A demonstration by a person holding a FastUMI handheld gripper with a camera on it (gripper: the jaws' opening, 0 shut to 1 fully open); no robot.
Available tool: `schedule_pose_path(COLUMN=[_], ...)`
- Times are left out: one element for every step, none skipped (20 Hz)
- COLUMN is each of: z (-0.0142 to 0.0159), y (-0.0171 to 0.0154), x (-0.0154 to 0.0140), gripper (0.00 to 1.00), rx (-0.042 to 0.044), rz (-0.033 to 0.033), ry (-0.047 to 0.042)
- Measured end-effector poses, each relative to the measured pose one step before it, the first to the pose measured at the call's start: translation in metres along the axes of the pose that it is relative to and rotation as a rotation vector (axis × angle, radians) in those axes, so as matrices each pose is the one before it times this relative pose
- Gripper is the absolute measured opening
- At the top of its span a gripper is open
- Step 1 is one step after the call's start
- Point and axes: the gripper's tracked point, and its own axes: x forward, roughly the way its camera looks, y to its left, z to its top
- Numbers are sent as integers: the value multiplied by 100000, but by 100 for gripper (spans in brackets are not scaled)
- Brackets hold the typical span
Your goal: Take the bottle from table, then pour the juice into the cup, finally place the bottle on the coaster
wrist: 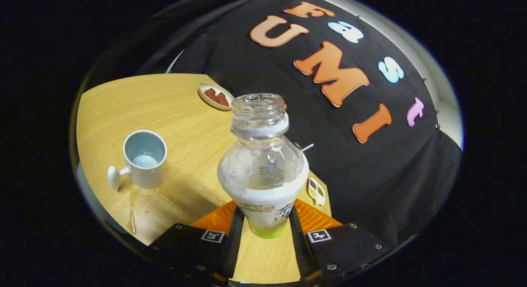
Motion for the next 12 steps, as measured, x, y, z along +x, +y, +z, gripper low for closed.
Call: schedule_pose_path(z=[121, 320, 278, 215, 207, 398, 253, 220, 396, 470, 303, 245], y=[246, 194, 306, 179, 171, 71, 124, -82, -158, -78, -35, 164], x=[325, 40, 335, 83, 167, 16, 138, 169, 208, 121, 258, 69], gripper=[58, 58, 58, 58, 58, 58, 58, 58, 58, 58, 58, 58], rx=[-2466, -2168, -2016, -2177, -2669, -3099, -3143, -3896, -4328, -4257, -3949, -3343], rz=[-157, 56, 8, -210, -428, -679, -1324, -1217, -1410, -1406, -921, -87], ry=[-15, -37, -42, 6, -257, -644, -1047, -575, -1096, -1504, -1314, -869])
